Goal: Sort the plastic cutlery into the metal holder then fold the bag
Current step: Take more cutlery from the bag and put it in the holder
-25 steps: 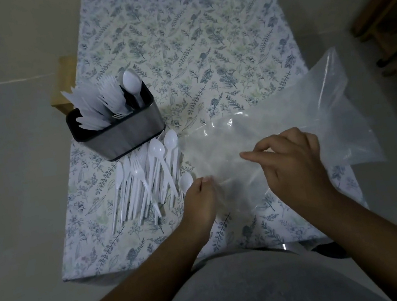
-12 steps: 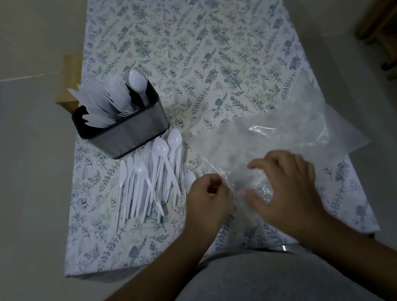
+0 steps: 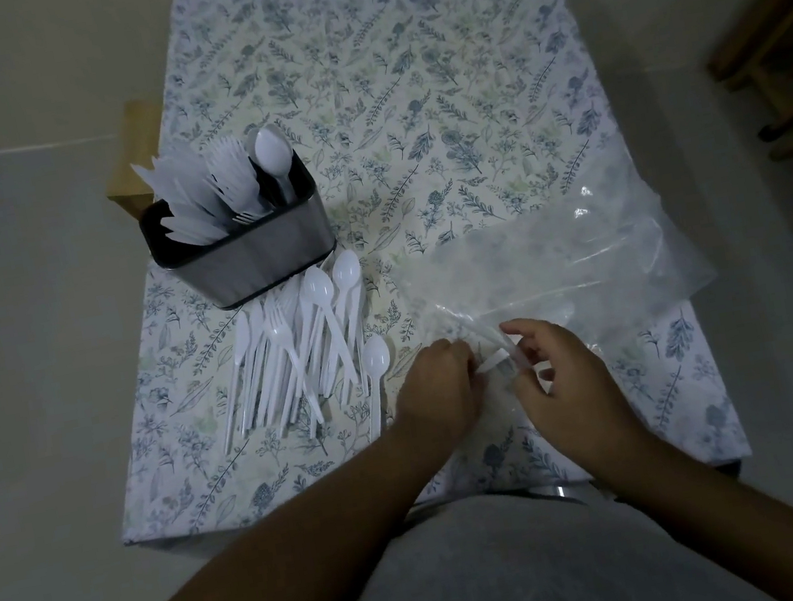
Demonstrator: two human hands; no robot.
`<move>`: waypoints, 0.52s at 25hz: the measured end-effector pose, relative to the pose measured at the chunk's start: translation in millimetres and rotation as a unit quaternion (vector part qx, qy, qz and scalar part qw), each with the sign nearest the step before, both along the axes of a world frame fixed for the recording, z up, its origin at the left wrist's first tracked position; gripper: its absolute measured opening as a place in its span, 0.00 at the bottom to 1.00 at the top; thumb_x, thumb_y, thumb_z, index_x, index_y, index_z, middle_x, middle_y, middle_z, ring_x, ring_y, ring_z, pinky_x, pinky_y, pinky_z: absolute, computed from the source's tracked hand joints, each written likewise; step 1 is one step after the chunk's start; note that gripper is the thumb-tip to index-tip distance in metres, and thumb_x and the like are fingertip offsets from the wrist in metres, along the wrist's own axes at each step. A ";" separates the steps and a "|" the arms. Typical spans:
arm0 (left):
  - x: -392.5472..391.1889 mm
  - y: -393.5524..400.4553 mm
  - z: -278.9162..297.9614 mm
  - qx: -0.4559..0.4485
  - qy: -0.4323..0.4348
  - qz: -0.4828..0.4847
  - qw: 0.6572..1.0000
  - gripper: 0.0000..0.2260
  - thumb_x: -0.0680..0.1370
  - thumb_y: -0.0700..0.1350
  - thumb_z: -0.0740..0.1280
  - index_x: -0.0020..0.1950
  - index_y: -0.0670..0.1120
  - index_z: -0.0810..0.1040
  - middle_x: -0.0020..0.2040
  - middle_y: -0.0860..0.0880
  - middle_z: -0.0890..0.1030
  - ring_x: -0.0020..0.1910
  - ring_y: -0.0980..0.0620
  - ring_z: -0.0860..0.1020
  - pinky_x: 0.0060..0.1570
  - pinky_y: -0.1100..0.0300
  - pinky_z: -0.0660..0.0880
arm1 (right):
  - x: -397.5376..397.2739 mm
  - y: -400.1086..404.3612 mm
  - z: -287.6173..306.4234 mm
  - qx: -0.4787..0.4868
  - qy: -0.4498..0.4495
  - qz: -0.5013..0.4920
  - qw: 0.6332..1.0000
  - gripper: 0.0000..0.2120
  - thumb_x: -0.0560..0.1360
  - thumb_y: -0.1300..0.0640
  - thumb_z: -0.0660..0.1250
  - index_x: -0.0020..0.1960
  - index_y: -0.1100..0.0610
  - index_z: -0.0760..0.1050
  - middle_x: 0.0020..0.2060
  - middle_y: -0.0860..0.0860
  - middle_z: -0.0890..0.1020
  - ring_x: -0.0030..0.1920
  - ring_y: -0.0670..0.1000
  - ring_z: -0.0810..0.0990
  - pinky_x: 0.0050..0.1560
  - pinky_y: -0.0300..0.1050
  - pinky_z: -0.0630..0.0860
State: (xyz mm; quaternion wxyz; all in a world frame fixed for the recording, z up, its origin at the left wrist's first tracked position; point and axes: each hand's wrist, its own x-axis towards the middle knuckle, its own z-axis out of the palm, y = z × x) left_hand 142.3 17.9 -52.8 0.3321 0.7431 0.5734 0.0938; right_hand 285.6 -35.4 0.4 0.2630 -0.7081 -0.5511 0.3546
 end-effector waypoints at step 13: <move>-130.3 -83.4 20.9 -0.069 -0.067 0.242 0.965 0.09 0.82 0.42 0.62 0.43 0.53 0.72 0.40 0.51 0.75 0.39 0.55 0.73 0.36 0.65 0.66 | 44.0 32.3 -17.1 -0.073 -0.266 0.193 0.941 0.09 0.71 0.58 0.67 0.47 0.50 0.83 0.64 0.45 0.80 0.67 0.52 0.73 0.62 0.49 0.69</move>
